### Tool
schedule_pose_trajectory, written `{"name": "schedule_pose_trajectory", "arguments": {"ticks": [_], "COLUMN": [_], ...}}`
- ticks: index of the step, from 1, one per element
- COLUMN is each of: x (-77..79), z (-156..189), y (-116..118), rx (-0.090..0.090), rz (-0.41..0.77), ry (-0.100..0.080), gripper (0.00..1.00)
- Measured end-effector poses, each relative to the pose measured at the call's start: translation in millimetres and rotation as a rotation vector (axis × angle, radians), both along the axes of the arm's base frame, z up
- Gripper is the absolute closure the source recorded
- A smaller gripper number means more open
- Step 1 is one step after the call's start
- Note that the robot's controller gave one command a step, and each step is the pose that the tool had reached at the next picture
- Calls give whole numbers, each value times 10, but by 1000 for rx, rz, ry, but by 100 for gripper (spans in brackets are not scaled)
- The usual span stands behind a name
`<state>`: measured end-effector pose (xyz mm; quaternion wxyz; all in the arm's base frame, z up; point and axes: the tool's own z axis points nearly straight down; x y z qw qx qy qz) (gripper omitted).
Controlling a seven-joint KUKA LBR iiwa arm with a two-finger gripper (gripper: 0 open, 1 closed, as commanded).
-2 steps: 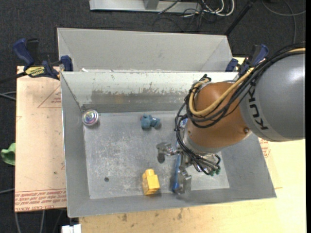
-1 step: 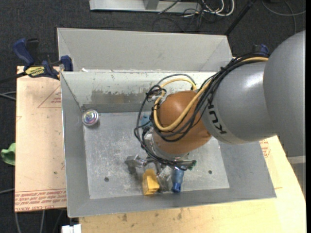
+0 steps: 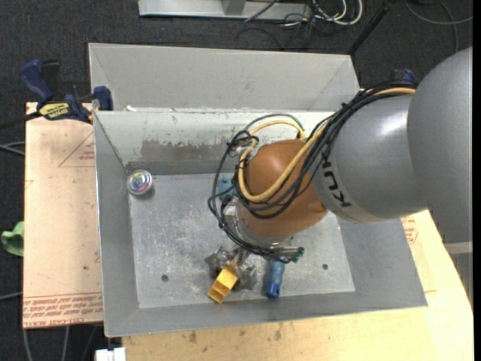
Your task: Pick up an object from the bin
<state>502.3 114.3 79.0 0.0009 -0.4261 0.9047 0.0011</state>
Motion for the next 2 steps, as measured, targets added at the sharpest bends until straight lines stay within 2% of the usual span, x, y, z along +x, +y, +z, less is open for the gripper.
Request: {"name": "schedule_pose_trajectory", "arguments": {"ticks": [1,2], "x": [90,56], "z": [1160,1915], "y": [-222,-599], "rx": [0,-1], "rz": [-8,-123], "ry": [-10,-10], "gripper": [100,100]}}
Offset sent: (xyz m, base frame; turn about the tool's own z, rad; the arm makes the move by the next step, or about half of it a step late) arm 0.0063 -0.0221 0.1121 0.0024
